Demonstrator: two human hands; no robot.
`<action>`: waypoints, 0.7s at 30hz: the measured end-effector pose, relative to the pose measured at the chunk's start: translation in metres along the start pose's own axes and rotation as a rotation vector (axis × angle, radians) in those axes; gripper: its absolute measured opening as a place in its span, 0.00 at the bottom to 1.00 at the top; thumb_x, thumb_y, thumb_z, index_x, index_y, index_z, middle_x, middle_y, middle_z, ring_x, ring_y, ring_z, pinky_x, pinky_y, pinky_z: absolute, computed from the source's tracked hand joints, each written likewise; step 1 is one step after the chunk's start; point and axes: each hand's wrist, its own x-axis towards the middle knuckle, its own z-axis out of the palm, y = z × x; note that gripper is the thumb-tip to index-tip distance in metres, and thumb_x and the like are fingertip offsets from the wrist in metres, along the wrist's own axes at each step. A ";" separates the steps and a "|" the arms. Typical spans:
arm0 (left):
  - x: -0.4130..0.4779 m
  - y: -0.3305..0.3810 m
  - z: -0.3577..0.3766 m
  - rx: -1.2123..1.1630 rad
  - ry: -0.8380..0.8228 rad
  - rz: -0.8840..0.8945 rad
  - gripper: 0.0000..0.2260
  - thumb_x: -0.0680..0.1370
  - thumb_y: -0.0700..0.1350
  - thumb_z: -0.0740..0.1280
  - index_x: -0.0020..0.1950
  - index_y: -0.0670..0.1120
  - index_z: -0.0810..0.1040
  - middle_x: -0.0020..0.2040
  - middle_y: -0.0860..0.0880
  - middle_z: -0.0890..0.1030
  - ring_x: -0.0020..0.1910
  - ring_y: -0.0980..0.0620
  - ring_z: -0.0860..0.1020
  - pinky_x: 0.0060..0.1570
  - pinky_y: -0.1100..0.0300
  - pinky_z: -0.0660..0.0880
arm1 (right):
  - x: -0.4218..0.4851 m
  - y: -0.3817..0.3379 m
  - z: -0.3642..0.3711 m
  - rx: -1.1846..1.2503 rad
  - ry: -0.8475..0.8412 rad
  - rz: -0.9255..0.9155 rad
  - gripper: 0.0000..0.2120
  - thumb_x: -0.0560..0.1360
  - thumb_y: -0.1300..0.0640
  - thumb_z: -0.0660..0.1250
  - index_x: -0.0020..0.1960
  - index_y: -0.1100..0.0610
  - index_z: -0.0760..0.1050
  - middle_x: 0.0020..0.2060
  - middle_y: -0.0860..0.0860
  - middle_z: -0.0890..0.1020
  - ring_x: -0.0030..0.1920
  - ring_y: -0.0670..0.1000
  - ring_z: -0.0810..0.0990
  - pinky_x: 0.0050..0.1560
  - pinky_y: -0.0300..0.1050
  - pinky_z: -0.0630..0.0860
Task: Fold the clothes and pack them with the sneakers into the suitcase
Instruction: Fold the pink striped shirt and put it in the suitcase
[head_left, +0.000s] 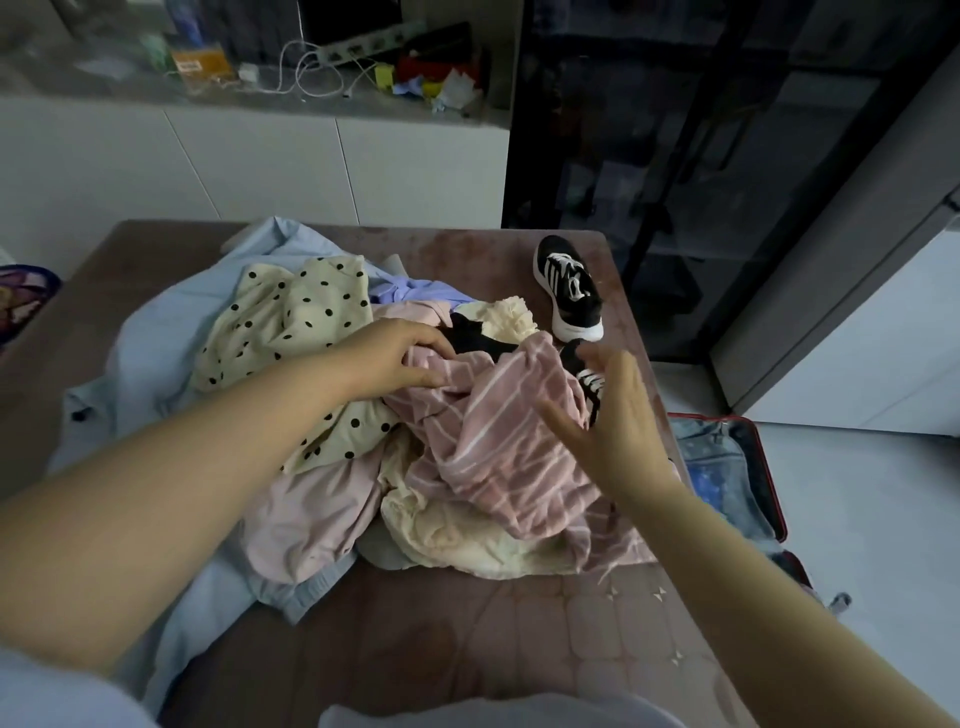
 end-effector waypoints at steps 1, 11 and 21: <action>-0.002 -0.002 -0.001 0.016 0.018 -0.014 0.12 0.73 0.47 0.71 0.56 0.52 0.79 0.57 0.53 0.77 0.56 0.54 0.73 0.56 0.58 0.70 | 0.011 -0.003 0.000 0.063 -0.074 0.083 0.33 0.70 0.49 0.72 0.67 0.62 0.63 0.57 0.50 0.70 0.57 0.47 0.69 0.59 0.28 0.62; -0.002 0.032 -0.064 -0.057 0.449 -0.058 0.08 0.76 0.41 0.66 0.54 0.43 0.81 0.54 0.48 0.79 0.54 0.49 0.76 0.50 0.63 0.66 | 0.085 0.008 -0.062 -0.001 -0.026 0.168 0.05 0.73 0.60 0.69 0.47 0.54 0.82 0.37 0.52 0.83 0.36 0.42 0.76 0.41 0.43 0.74; 0.029 0.076 -0.190 -0.255 1.007 -0.089 0.09 0.79 0.53 0.57 0.44 0.49 0.70 0.50 0.50 0.78 0.42 0.58 0.77 0.37 0.67 0.75 | 0.147 -0.065 -0.186 0.172 0.477 0.026 0.08 0.72 0.52 0.67 0.35 0.45 0.71 0.31 0.40 0.76 0.30 0.33 0.73 0.34 0.30 0.71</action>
